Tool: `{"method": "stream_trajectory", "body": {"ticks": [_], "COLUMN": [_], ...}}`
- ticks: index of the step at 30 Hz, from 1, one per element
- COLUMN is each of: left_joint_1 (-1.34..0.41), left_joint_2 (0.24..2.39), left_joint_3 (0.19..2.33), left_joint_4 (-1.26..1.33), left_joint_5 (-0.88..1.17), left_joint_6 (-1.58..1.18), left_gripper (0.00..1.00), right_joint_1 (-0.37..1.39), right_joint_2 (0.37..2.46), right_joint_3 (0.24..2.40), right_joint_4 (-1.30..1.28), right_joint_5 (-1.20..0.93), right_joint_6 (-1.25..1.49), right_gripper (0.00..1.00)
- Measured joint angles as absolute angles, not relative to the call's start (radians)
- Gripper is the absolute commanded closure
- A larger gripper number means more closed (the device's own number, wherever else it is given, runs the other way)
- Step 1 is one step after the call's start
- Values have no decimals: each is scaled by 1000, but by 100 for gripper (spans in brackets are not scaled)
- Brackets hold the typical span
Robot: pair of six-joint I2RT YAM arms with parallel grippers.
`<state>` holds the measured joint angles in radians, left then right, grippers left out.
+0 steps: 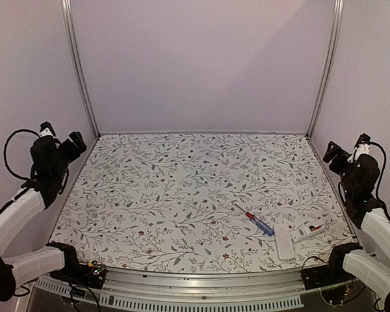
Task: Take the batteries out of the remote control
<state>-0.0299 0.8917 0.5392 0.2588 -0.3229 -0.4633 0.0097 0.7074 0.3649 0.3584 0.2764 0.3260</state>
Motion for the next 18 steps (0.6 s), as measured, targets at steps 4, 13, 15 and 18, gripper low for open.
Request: {"method": "stream_trajectory", "body": {"ticks": [4, 13, 15, 18], "left_joint_1": [-30, -83, -120, -153], "left_joint_2": [883, 1037, 1040, 1038], "left_joint_3": [635, 1073, 1091, 1068], "left_joint_4": [84, -216, -234, -238], "left_joint_5": [-293, -1, 12, 19], "left_joint_6": [-492, -326, -278, -223], "left_gripper": [0, 0, 0, 0], "right_joint_1": [10, 10, 10, 12], "right_joint_2": [735, 785, 830, 880], "right_joint_3": [393, 648, 696, 706], "right_joint_4": [278, -89, -181, -308], "right_joint_5": [279, 186, 141, 85], "right_joint_6": [353, 488, 513, 559], "right_gripper": [1, 9, 10, 11]}}
